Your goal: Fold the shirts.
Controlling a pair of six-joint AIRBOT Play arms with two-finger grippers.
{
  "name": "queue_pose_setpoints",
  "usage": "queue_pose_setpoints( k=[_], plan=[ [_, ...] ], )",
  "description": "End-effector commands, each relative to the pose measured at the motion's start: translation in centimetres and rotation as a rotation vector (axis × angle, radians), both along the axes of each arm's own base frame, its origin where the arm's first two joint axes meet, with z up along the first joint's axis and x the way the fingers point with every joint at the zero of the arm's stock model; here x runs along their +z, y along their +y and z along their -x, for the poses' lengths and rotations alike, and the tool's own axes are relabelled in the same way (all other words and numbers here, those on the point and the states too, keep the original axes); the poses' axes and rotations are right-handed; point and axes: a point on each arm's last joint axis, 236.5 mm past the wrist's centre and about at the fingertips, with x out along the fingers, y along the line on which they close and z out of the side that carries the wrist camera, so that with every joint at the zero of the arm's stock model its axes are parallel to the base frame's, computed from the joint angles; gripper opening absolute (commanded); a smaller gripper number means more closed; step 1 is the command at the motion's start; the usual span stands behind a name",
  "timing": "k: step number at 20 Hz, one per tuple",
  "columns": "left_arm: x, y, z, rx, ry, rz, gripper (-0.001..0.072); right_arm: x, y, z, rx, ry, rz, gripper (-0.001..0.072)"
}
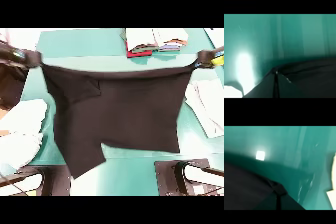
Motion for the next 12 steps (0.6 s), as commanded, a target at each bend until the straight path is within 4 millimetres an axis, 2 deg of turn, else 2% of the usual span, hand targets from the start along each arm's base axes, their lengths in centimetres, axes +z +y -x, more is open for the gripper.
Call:
queue_pose_setpoints(
  k=[1,2,4,6,7,9,12],
  plan=[
    [-7.1,-0.2,-3.4,-0.009,0.072,-0.001,0.0025,-6.7,0.9,-3.7,-0.006,0.097,-0.061,0.0016],
    [-7.1,-0.1,-4.4,-0.011,0.051,-0.005,0.0024,-6.8,1.3,-5.2,-0.006,0.081,-0.090,0.0016],
    [-6.1,0.0,-5.6,-0.018,0.002,-0.014,0.0024,-5.7,1.5,-7.7,0.000,0.032,-0.113,0.0016],
    [-5.3,0.4,-5.4,-0.016,0.010,-0.015,0.0024,-4.3,1.2,-8.7,0.011,0.002,-0.096,0.0016],
    [-5.6,0.9,-4.6,-0.012,0.049,-0.013,0.0025,-4.1,0.7,-8.5,0.013,0.005,-0.070,0.0016],
    [-7.8,1.7,-1.8,-0.017,0.191,-0.009,0.0025,-4.9,-0.7,-6.8,0.010,0.062,-0.002,0.0016],
    [-11.9,1.6,1.1,-0.020,0.325,0.007,0.0025,-7.8,-1.6,-3.6,0.002,0.160,0.043,0.0016]
  ],
)
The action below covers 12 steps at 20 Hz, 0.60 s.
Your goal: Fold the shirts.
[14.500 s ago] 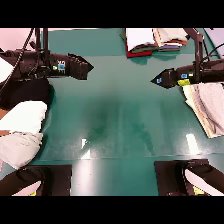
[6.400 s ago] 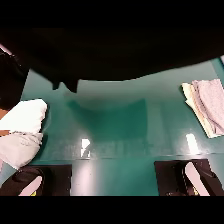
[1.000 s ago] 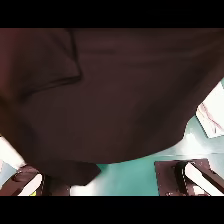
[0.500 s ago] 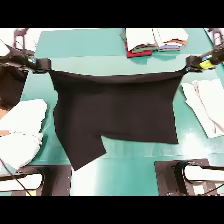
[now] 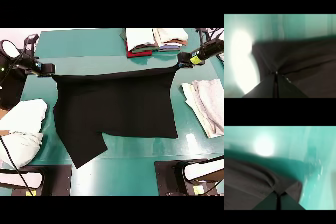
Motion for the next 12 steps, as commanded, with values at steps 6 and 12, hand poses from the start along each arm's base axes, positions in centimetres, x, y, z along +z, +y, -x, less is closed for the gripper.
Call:
queue_pose_setpoints(
  k=[6,12],
  plan=[
    [-8.4,-2.5,5.9,-0.022,0.233,0.119,0.0025,-7.3,-0.4,5.9,-0.023,0.155,0.035,0.0017],
    [-7.2,-2.1,6.9,-0.005,0.279,0.127,0.0558,-5.4,1.4,5.9,-0.054,0.121,-0.119,0.0369]
  ],
)
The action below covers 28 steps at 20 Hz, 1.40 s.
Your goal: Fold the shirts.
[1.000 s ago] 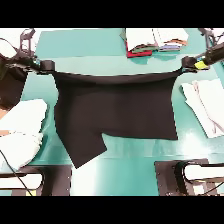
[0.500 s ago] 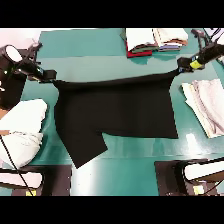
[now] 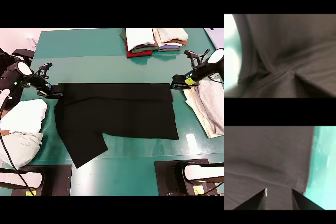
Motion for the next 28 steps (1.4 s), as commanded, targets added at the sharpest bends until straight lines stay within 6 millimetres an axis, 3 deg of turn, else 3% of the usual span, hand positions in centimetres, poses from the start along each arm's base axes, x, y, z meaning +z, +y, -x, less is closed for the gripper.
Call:
queue_pose_setpoints(
  k=[1,3,5,7,8,11,14,19,21,22,24,28],
  plan=[
    [1.7,0.5,1.3,0.013,0.033,0.011,0.0558,2.0,0.5,1.0,-0.013,-0.018,-0.079,0.0369],
    [4.0,2.2,2.5,0.019,-0.017,-0.044,0.0558,2.2,-0.6,4.2,-0.017,0.009,-0.073,0.0369],
    [4.8,3.6,5.5,0.023,-0.035,-0.115,0.0558,0.9,-1.8,9.1,-0.061,0.085,-0.096,0.0369],
    [4.0,3.5,9.5,0.023,-0.011,-0.120,0.0558,-1.4,-2.7,13.8,-0.135,0.171,-0.138,0.0405],
    [3.3,3.3,11.4,0.033,0.011,-0.117,0.0558,-2.7,-3.0,16.0,-0.187,0.211,-0.161,0.0482],
    [1.2,2.9,16.3,0.056,0.066,-0.109,0.0558,-6.0,-3.1,21.2,-0.300,0.303,-0.229,0.0482],
    [0.1,2.7,18.7,0.068,0.091,-0.104,0.0558,-8.1,-1.7,24.4,-0.326,0.371,-0.281,0.0441],
    [-0.1,2.3,19.2,0.081,0.095,-0.087,0.0558,-10.4,0.9,25.5,-0.267,0.402,-0.272,0.0396],
    [-0.1,2.2,19.2,0.081,0.095,-0.083,0.0558,-10.5,1.4,24.8,-0.216,0.377,-0.239,0.0261],
    [-0.1,2.2,19.2,0.081,0.096,-0.083,0.0559,-10.4,1.4,24.0,-0.191,0.354,-0.219,0.0148],
    [-0.1,2.2,19.5,0.079,0.105,-0.082,0.0558,-9.2,1.4,22.3,-0.139,0.309,-0.187,0.0014],
    [-1.1,-0.1,21.4,0.085,0.176,0.014,0.0559,-6.9,2.0,20.7,-0.051,0.277,-0.162,0.0017]
  ],
)
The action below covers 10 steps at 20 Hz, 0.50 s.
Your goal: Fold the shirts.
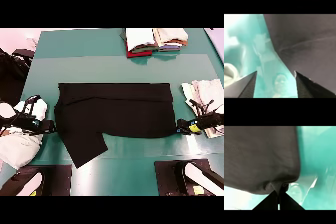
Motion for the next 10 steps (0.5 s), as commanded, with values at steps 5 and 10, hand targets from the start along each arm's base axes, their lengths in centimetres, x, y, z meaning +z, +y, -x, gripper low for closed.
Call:
queue_pose_setpoints(
  k=[5,10],
  plan=[
    [-4.1,-3.4,4.3,0.053,0.131,0.143,0.0559,2.9,1.1,-3.0,0.101,-0.086,0.037,0.0017],
    [-4.6,-5.7,3.1,0.101,0.064,0.254,0.0559,3.2,1.8,-3.4,0.126,-0.095,0.041,0.0017]
  ],
)
